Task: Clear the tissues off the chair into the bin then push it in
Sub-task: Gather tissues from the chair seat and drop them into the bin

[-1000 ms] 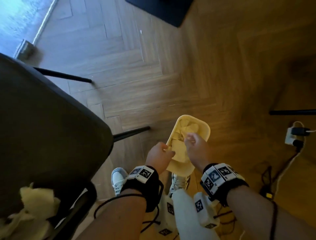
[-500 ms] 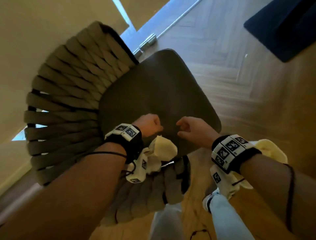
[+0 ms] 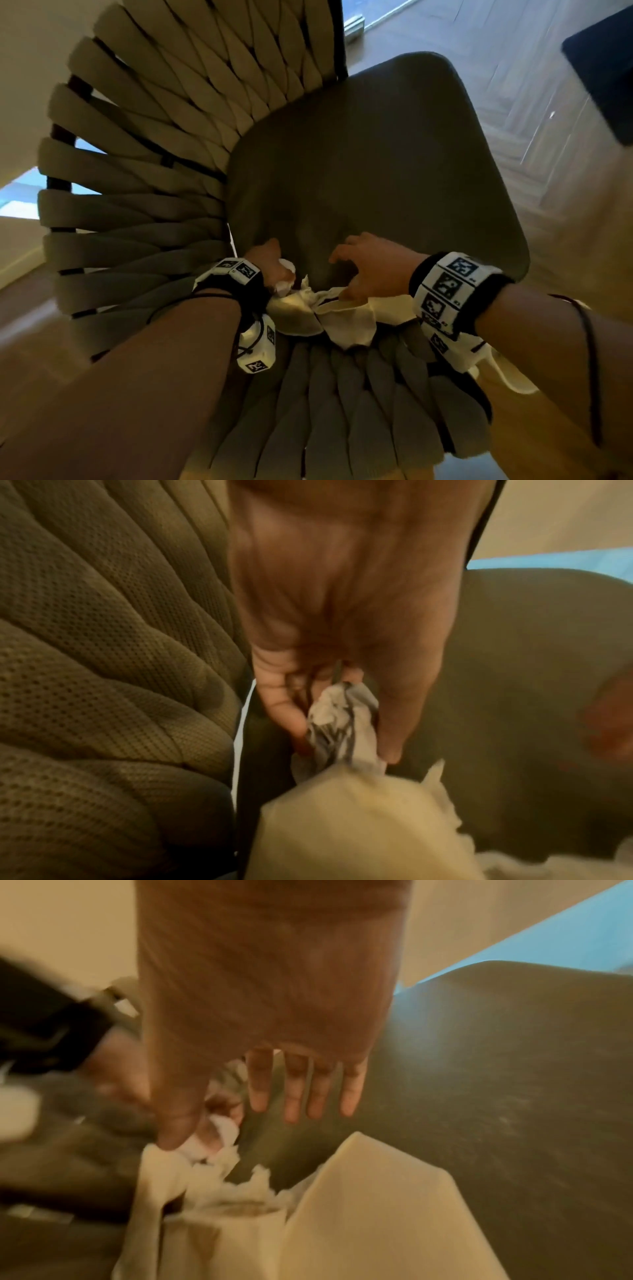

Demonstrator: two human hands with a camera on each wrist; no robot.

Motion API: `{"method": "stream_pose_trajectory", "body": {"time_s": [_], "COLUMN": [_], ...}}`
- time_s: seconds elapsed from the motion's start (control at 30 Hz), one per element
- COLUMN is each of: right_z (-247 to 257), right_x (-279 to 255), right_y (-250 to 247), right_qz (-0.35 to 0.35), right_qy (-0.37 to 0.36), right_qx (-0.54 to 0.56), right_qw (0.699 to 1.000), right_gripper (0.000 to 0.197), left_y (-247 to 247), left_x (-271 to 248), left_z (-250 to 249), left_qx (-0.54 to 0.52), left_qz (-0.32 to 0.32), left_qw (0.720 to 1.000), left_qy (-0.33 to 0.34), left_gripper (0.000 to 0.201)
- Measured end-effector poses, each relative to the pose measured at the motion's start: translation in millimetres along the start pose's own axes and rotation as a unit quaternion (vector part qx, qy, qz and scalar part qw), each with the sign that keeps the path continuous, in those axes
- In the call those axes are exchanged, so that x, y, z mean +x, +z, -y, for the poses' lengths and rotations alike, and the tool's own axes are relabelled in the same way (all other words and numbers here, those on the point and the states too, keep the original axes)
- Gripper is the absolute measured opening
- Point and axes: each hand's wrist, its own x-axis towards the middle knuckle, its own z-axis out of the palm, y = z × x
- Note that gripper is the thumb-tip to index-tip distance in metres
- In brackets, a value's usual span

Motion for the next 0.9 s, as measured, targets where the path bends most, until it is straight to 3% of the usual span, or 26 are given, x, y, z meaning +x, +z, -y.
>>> {"method": "stream_pose_trajectory", "body": {"time_s": [0.1, 0.2, 0.37, 0.53, 0.67, 0.9], "right_z": [16.5, 22.2, 29.3, 27.8, 24.5, 19.2], "right_x": [6.5, 8.0, 20.2, 27.9, 29.7, 23.6], "right_y": [15.0, 27.9, 39.3, 38.3, 32.8, 10.7], "right_qz": [0.067, 0.072, 0.088, 0.089, 0.061, -0.047], "right_qy": [-0.029, -0.039, -0.007, -0.015, -0.017, 0.015], "right_qx": [-0.142, -0.199, -0.246, -0.25, -0.212, -0.057], "right_qw": [0.987, 0.976, 0.965, 0.964, 0.975, 0.997], "right_gripper": [0.085, 0.093, 0.083, 0.046, 0.029, 0.028], "left_y": [-16.6, -36.0, -44.7, -29.3, -7.0, -12.7], "left_x": [-9.7, -29.4, -58.3, -56.7, -52.0, -46.4], "left_z": [2.9, 9.8, 11.3, 11.1, 8.8, 0.5], "left_qx": [-0.055, -0.071, 0.06, 0.159, 0.154, 0.161], "left_qz": [0.002, -0.005, 0.059, 0.157, 0.205, 0.164], "left_qw": [0.998, 0.995, 0.983, 0.957, 0.944, 0.955], "left_qy": [0.022, 0.065, 0.164, 0.183, 0.209, 0.187], "left_gripper": [0.043, 0.038, 0.035, 0.042, 0.038, 0.04]}}
